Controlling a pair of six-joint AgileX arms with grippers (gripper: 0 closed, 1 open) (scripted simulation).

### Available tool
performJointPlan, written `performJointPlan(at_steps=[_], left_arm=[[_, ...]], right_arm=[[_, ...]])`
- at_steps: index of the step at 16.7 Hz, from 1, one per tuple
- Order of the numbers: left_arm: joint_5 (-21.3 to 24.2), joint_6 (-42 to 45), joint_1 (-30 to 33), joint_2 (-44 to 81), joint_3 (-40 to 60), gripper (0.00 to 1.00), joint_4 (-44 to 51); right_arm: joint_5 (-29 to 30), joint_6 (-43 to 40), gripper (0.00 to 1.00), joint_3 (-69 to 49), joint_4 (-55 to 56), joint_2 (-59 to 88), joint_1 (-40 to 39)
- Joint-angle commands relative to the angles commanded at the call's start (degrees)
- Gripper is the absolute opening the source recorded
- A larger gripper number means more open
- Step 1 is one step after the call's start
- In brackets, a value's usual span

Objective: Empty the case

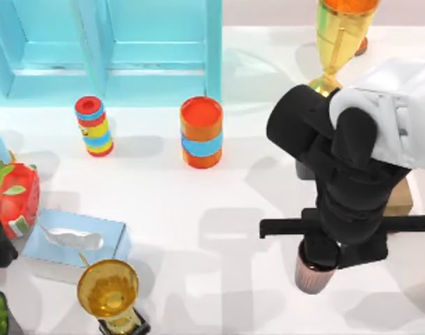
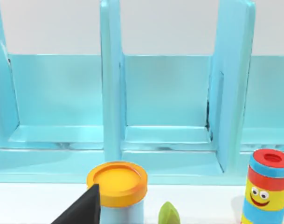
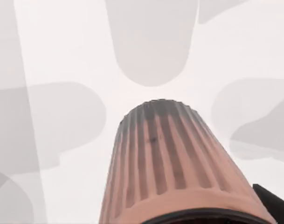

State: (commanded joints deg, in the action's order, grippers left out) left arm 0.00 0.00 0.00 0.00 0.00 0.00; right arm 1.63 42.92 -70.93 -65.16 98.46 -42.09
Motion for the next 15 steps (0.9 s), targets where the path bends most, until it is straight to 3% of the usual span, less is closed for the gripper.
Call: performJointPlan(at_steps=[15], left_arm=[[0.00,0.00,0.00,0.00,0.00,1.00,0.00]], right_arm=[[-0.02,0.63,0.00,6.50,10.03,3.55,-0.57]])
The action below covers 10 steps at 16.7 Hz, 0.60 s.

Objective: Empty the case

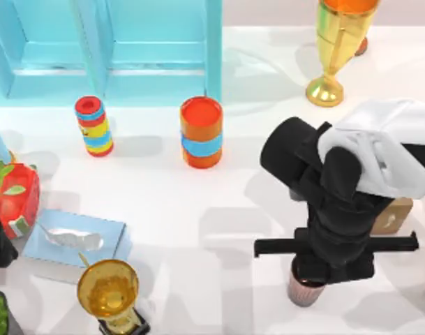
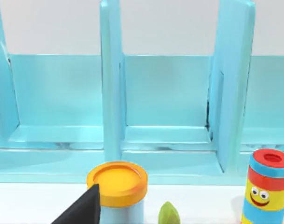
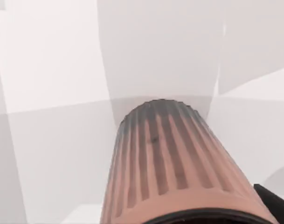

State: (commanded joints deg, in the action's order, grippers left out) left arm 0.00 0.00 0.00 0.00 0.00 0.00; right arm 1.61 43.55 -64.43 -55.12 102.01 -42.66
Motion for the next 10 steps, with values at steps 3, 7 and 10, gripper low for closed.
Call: performJointPlan(at_steps=[3,7,10], left_arm=[[0.00,0.00,0.00,0.00,0.00,1.00,0.00],[0.00,0.00,0.00,0.00,0.00,1.00,0.00],[0.00,0.00,0.00,0.00,0.00,1.00,0.00]], right_arm=[[0.00,0.00,0.23,0.00,0.00,0.00,0.00],[0.00,0.00,0.53,0.00,0.00,0.00,0.00],[0.00,0.00,0.75,0.00,0.00,0.00,0.00]])
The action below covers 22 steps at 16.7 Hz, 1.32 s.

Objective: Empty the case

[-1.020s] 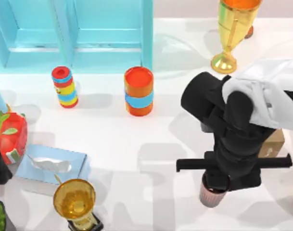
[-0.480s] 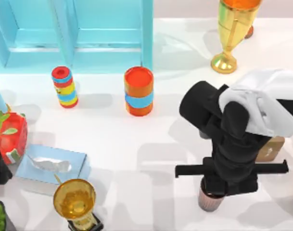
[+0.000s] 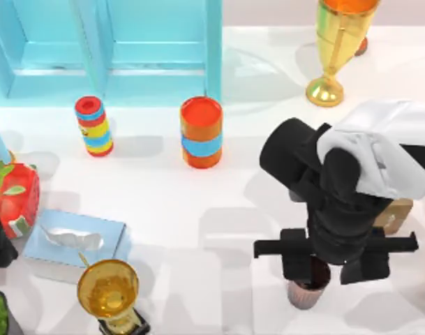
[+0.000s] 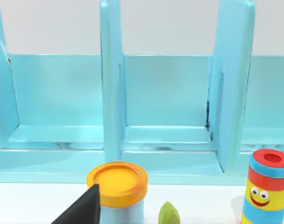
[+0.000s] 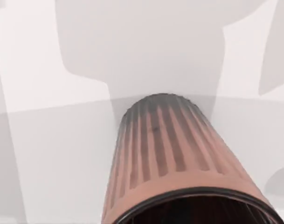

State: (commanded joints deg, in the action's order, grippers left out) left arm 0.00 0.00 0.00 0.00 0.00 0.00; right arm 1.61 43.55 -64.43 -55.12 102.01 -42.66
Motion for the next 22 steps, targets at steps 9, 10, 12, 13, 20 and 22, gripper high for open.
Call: performJointPlan(at_steps=[9,10,12,13,20,22], left_arm=[[0.00,0.00,0.00,0.00,0.00,1.00,0.00],[0.00,0.00,0.00,0.00,0.00,1.00,0.00],[0.00,0.00,0.00,0.00,0.00,1.00,0.00],[0.00,0.00,0.00,0.00,0.00,1.00,0.00],[0.00,0.00,0.00,0.00,0.00,1.00,0.00],[0.00,0.00,0.00,0.00,0.00,1.00,0.00]], right_arm=[[0.00,0.00,1.00,0.00,0.00,0.00,0.00],[0.00,0.00,1.00,0.00,0.00,0.00,0.00],[0.01,-0.01,1.00,0.00,-0.02,-0.03,0.09],[0.01,-0.01,1.00,-0.11,-0.16,-0.04,0.09],[0.06,0.04,1.00,-9.77,-12.50,-2.18,0.08],[0.05,-0.07,1.00,-13.31,-16.95,-3.24,0.16]])
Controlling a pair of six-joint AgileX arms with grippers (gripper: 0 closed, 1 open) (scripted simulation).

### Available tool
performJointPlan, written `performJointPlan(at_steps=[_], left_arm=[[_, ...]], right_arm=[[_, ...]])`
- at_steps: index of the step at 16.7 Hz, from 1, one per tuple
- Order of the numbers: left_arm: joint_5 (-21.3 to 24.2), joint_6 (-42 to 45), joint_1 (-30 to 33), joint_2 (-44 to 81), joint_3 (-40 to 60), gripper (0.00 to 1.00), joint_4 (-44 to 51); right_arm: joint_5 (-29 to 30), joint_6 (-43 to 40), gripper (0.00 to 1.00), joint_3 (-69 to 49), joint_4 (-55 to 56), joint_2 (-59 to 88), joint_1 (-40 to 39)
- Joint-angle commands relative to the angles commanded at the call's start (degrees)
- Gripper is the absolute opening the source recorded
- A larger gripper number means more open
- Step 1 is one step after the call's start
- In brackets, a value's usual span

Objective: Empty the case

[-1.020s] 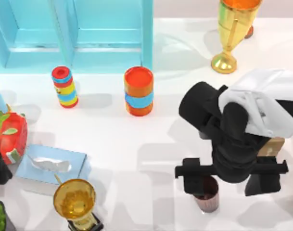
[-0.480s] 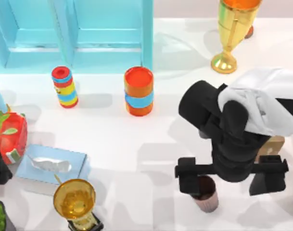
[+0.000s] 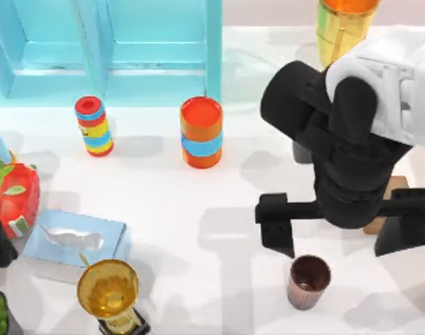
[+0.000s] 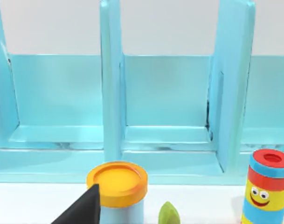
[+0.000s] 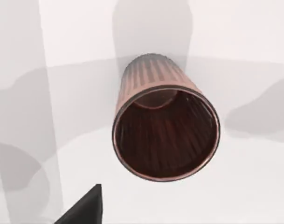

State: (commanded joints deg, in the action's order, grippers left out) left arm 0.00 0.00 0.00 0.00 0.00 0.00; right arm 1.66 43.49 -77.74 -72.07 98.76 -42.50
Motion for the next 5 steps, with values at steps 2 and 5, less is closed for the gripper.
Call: performJointPlan(at_steps=[2,5], left_arm=[[0.00,0.00,0.00,0.00,0.00,1.00,0.00],[0.00,0.00,0.00,0.00,0.00,1.00,0.00]], right_arm=[[-0.02,-0.14,1.00,-2.84,-3.55,-0.94,0.09],[-0.04,-0.25,1.00,-4.44,-5.55,-1.53,0.16]])
